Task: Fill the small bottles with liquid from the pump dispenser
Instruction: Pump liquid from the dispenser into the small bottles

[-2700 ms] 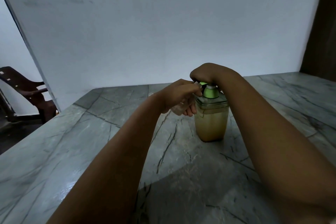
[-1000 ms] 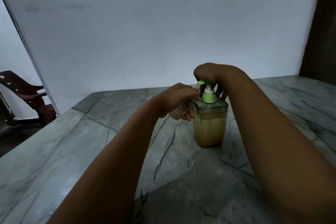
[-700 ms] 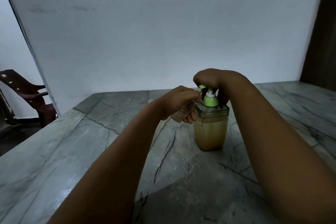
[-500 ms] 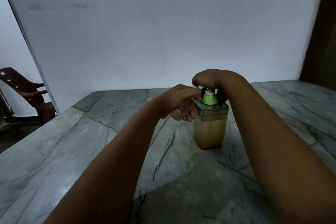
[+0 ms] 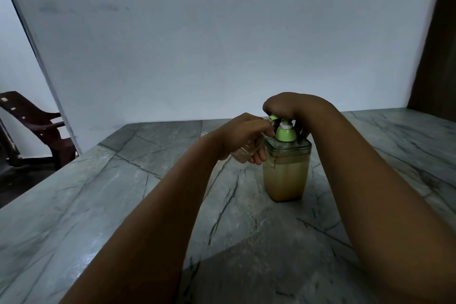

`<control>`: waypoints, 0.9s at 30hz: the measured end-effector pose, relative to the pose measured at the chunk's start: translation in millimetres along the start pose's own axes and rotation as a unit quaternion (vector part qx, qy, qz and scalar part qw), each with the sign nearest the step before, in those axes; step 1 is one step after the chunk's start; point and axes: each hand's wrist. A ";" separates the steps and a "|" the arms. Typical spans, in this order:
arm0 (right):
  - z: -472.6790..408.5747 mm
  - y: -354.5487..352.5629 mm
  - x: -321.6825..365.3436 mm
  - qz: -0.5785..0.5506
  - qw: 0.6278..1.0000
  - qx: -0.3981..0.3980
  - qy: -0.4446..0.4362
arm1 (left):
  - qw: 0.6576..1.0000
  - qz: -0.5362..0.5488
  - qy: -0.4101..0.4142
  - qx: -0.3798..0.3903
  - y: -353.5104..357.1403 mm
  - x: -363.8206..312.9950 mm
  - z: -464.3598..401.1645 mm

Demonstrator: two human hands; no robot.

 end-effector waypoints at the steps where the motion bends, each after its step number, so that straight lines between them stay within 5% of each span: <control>1: 0.3 0.7 0.7 0.006 1.000 0.002 0.000 | 1.000 0.002 0.000 -0.001 0.1 0.1 -0.1; 27: -0.6 -2.8 1.4 -0.070 0.997 -0.006 0.005 | 1.000 0.012 -0.002 0.000 -1.2 2.4 0.8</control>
Point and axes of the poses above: each hand's wrist, its own z-axis away from the middle knuckle, its own y-axis out of the palm, x = y × z, and after that the axes turned 5 degrees about z, right-handed
